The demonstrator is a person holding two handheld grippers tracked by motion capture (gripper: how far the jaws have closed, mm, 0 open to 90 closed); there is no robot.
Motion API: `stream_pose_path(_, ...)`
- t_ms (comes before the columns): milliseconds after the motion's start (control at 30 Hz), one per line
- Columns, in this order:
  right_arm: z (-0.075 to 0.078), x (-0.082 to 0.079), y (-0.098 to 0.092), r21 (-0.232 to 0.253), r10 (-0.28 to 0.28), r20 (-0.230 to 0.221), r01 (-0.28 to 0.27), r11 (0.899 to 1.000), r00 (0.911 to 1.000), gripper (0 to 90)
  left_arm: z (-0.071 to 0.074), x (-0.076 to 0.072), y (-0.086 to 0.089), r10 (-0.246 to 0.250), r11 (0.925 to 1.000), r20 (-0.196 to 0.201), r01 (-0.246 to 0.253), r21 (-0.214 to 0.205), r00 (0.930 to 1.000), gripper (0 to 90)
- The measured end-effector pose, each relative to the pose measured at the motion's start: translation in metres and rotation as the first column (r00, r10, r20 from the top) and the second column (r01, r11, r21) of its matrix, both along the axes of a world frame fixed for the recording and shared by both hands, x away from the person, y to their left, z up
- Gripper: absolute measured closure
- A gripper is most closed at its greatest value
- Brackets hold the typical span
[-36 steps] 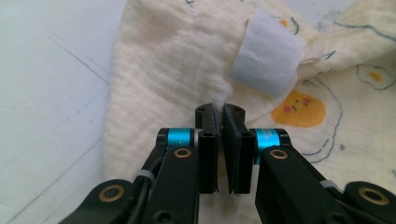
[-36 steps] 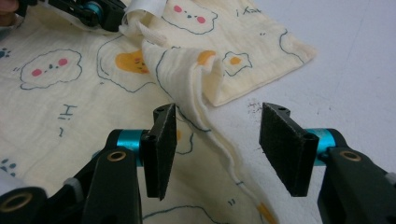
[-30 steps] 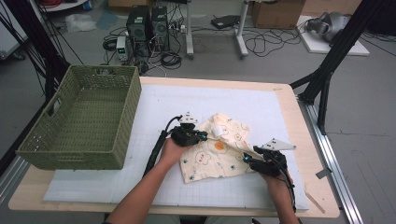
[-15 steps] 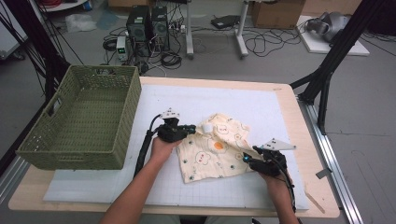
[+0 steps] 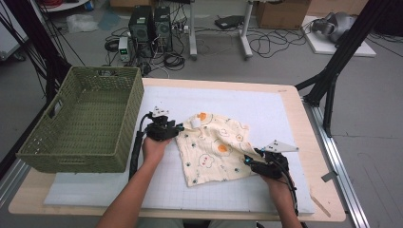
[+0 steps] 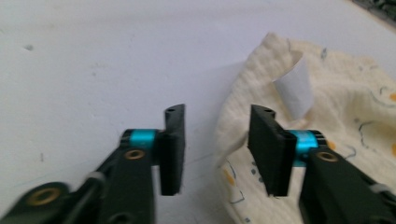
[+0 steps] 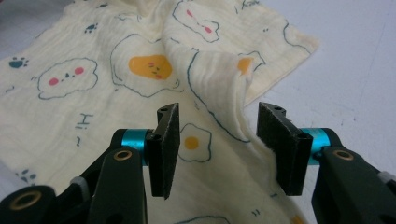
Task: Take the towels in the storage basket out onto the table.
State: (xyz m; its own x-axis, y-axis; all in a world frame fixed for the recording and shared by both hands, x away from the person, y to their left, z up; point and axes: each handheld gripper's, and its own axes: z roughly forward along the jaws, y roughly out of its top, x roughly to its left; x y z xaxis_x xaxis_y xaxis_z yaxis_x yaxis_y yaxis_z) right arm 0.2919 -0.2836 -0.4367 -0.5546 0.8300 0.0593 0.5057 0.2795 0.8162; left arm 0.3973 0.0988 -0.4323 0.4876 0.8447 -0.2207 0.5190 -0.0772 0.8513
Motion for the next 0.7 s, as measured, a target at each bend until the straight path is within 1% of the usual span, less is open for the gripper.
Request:
stream_pose_path(33, 0.001, 0.000, 0.000, -0.001, -0.006, 0.004, 0.006, 1.000, 1.0000, 49.3, 0.002, -0.001, -0.001, -0.007, 1.0000, 0.018, 0.007, -0.006, 0.9998, 49.0)
stream_pose_path(100, 0.001, 0.000, -0.001, -0.005, -0.016, 0.012, 0.016, 1.000, 0.9998, 49.3, 0.004, -0.003, -0.004, -0.029, 0.9996, 0.047, 0.029, 0.007, 0.9985, 45.6)
stream_pose_path(133, 0.001, 0.001, -0.001, -0.007, -0.019, 0.009, 0.020, 1.000, 0.9998, 49.3, 0.003, -0.004, -0.007, -0.048, 0.9987, 0.051, 0.048, 0.020, 0.9975, 43.7)
stream_pose_path(167, 0.000, 0.001, -0.001, -0.007, -0.022, 0.006, 0.022, 1.000, 0.9997, 49.4, 0.002, -0.004, -0.010, -0.065, 0.9972, 0.049, 0.063, 0.039, 0.9967, 42.1)
stream_pose_path(200, 0.000, 0.002, -0.001, -0.009, -0.023, -0.002, 0.023, 1.000, 0.9997, 49.5, 0.000, -0.004, -0.013, -0.084, 0.9944, 0.048, 0.080, 0.069, 0.9953, 41.2)
stream_pose_path(233, -0.001, 0.003, -0.001, -0.019, -0.025, -0.004, 0.025, 1.000, 0.9997, 50.5, -0.003, -0.004, -0.017, -0.101, 0.9905, 0.046, 0.096, 0.098, 0.9938, 40.0)
stream_pose_path(267, -0.002, 0.003, 0.000, -0.024, -0.028, -0.016, 0.028, 0.999, 0.9995, 52.1, -0.006, -0.003, -0.020, -0.112, 0.9860, 0.038, 0.106, 0.129, 0.9930, 39.4)
stream_pose_path(300, -0.003, 0.004, 0.000, -0.032, -0.026, -0.022, 0.025, 0.999, 0.9994, 54.0, -0.010, -0.002, -0.023, -0.116, 0.9823, 0.027, 0.111, 0.151, 0.9928, 39.4)
stream_pose_path(333, -0.005, 0.005, 0.001, -0.033, -0.025, -0.037, 0.024, 0.999, 0.9990, 56.3, -0.013, -0.001, -0.024, -0.110, 0.9795, 0.013, 0.106, 0.172, 0.9939, 40.4)
stream_pose_path(367, -0.006, 0.005, 0.001, -0.035, -0.022, -0.050, 0.020, 0.999, 0.9985, 58.0, -0.016, 0.001, -0.024, -0.099, 0.9783, -0.009, 0.099, 0.182, 0.9950, 46.2)
stream_pose_path(400, -0.008, 0.006, 0.002, -0.038, -0.020, -0.063, 0.017, 0.999, 0.9978, 61.4, -0.019, 0.002, -0.024, -0.085, 0.9806, -0.031, 0.089, 0.175, 0.9959, 56.2)
stream_pose_path(433, -0.009, 0.006, 0.002, -0.040, -0.011, -0.081, 0.008, 0.999, 0.9966, 65.9, -0.019, 0.003, -0.022, -0.076, 0.9817, -0.039, 0.082, 0.172, 0.9963, 64.8)
stream_pose_path(467, -0.010, 0.006, 0.004, -0.052, -0.002, -0.093, -0.003, 0.999, 0.9957, 69.9, -0.018, 0.004, -0.021, -0.067, 0.9845, -0.037, 0.072, 0.160, 0.9971, 74.0)
stream_pose_path(500, -0.010, 0.006, 0.006, -0.071, 0.009, -0.085, -0.015, 0.997, 0.9963, 73.8, -0.018, 0.004, -0.020, -0.066, 0.9844, -0.034, 0.071, 0.161, 0.9972, 81.0)
stream_pose_path(533, -0.010, 0.005, 0.008, -0.078, 0.015, -0.082, -0.022, 0.997, 0.9966, 80.5, -0.018, 0.004, -0.019, -0.066, 0.9826, -0.028, 0.070, 0.172, 0.9974, 85.3)
stream_pose_path(600, -0.009, 0.005, 0.009, -0.071, 0.030, -0.095, -0.037, 0.997, 0.9950, 84.0, -0.018, 0.006, -0.015, -0.058, 0.9824, -0.029, 0.062, 0.176, 0.9979, 86.8)
stream_pose_path(700, -0.008, 0.002, 0.009, -0.062, 0.044, -0.107, -0.051, 0.997, 0.9933, 84.6, -0.018, 0.007, -0.009, -0.041, 0.9850, -0.034, 0.046, 0.166, 0.9986, 87.2)
